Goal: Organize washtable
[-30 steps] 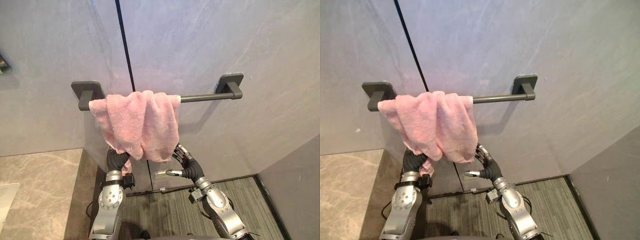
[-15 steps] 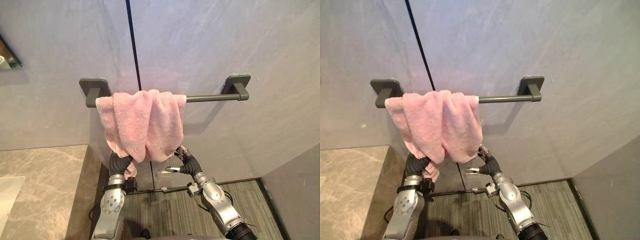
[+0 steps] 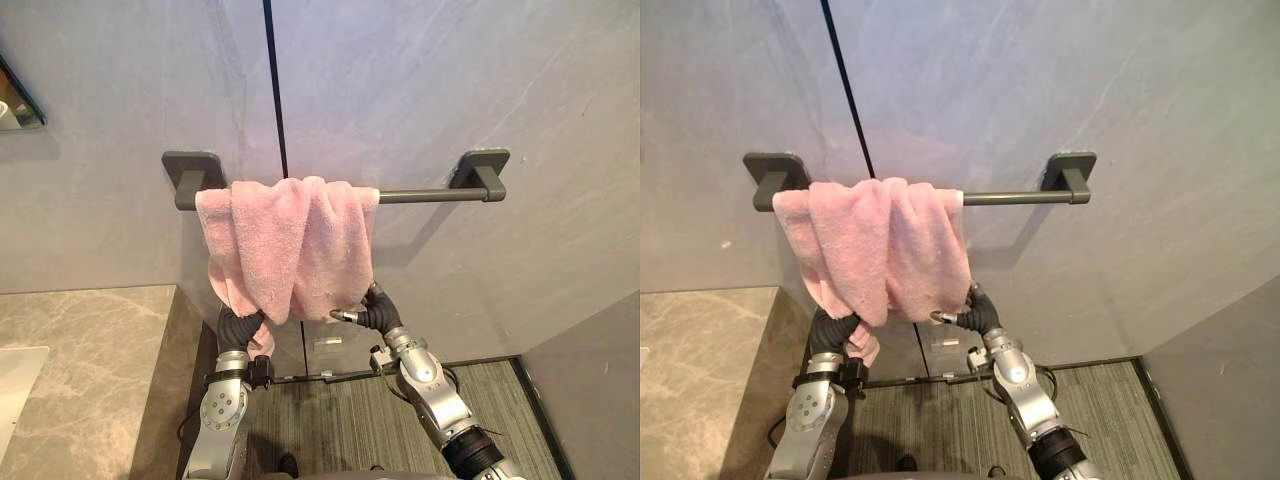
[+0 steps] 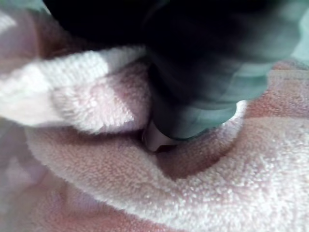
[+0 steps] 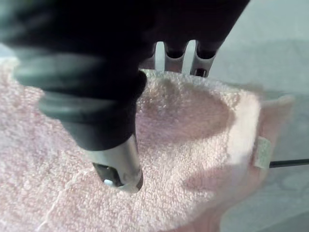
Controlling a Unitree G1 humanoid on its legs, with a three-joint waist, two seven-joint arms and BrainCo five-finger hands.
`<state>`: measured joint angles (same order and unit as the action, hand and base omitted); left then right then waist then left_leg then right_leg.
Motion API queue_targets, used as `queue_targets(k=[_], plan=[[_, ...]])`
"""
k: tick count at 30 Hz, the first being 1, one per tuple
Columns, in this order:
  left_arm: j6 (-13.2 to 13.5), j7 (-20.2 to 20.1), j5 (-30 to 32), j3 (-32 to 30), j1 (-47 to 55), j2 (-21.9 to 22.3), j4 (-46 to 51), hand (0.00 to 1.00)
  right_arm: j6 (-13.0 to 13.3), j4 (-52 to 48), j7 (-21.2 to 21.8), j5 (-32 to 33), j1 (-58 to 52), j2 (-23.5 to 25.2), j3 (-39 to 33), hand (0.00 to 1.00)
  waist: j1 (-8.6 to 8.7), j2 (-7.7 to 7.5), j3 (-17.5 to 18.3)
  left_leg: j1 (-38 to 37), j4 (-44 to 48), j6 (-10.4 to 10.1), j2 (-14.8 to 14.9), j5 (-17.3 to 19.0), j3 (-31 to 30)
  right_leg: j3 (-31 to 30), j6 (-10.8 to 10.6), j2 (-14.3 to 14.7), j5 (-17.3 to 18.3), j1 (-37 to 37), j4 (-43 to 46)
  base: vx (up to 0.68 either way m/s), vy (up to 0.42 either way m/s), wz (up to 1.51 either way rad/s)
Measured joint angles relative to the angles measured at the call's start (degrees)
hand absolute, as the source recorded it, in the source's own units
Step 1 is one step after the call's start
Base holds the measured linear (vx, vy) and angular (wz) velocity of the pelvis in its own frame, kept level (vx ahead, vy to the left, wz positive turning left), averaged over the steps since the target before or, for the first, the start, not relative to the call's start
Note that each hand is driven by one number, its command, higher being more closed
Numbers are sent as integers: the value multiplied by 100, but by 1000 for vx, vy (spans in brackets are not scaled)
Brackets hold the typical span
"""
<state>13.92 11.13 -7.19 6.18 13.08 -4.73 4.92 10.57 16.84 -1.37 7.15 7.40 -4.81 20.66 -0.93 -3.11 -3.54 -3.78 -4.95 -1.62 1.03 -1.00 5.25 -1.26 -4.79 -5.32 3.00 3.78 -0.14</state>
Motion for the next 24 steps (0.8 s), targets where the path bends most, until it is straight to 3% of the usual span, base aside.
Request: queue_targets(k=[24], plan=[[1,-107,-112,-7,4,-15,-174,100,-30,150,28,10,163,-14,-64,100,-2,-23,-9,5,-3,1,2,-2,-11,9,1,1,0,0,3,-3,-3,0]])
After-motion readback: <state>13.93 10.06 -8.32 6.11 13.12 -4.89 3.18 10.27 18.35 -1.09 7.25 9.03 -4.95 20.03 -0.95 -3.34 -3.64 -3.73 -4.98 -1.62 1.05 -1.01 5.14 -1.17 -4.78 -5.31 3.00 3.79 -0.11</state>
